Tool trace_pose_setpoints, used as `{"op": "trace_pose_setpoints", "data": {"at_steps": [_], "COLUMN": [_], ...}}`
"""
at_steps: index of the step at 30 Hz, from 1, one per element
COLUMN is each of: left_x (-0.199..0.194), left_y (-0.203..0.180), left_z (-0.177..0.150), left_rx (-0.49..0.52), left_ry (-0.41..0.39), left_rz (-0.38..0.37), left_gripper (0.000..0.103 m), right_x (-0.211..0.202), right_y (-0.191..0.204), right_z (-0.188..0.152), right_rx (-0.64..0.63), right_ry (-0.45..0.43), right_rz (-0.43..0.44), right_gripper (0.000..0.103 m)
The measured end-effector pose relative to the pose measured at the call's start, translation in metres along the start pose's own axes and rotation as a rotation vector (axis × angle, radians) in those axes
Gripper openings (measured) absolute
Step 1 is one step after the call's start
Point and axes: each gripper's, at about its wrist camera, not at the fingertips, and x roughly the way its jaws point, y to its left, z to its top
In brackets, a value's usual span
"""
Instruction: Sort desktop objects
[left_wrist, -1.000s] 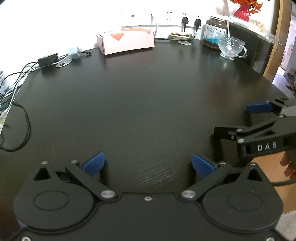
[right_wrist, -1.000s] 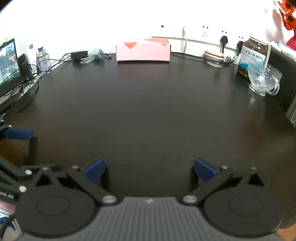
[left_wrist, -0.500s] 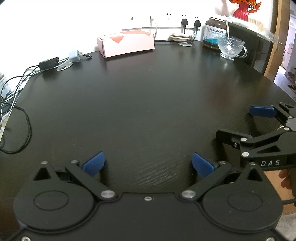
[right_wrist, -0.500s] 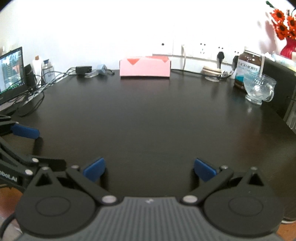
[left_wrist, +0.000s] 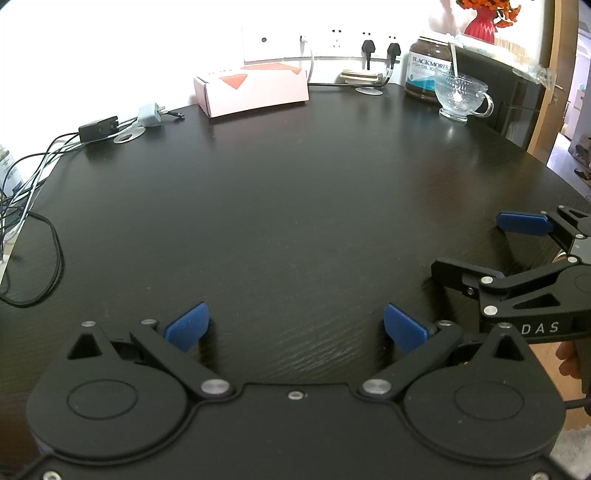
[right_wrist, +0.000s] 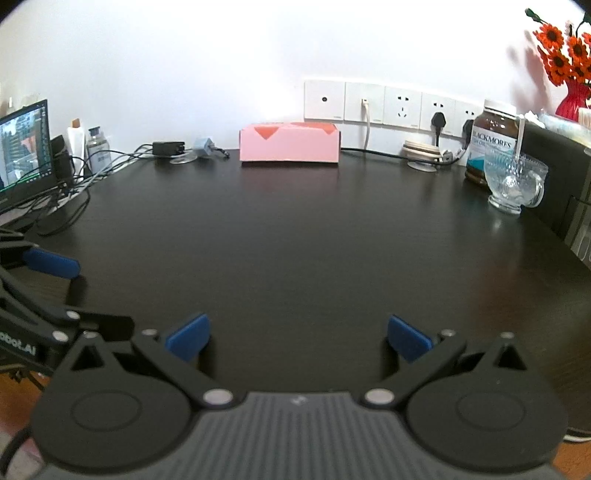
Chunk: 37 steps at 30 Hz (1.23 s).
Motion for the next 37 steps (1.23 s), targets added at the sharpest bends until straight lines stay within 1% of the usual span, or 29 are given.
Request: {"op": "trace_pose_setpoints", "data": {"at_steps": [33, 37], "left_x": [0.0036, 0.0035], "left_y": [0.0022, 0.0023], "left_z": [0.0017, 0.0012], "left_rx": [0.029, 0.030], "left_ry": [-0.021, -0.024], "left_rz": [-0.034, -0.036], "left_gripper": [0.103, 0.103], "right_x": [-0.0002, 0.0063], "right_y": [0.0049, -0.0045], "right_z": [-0.0003, 0.0043], "right_rx": [0.005, -0.007], "right_ry": [0.004, 0.006], "right_rz": [-0.005, 0.012], "right_gripper": [0.102, 0.102]}}
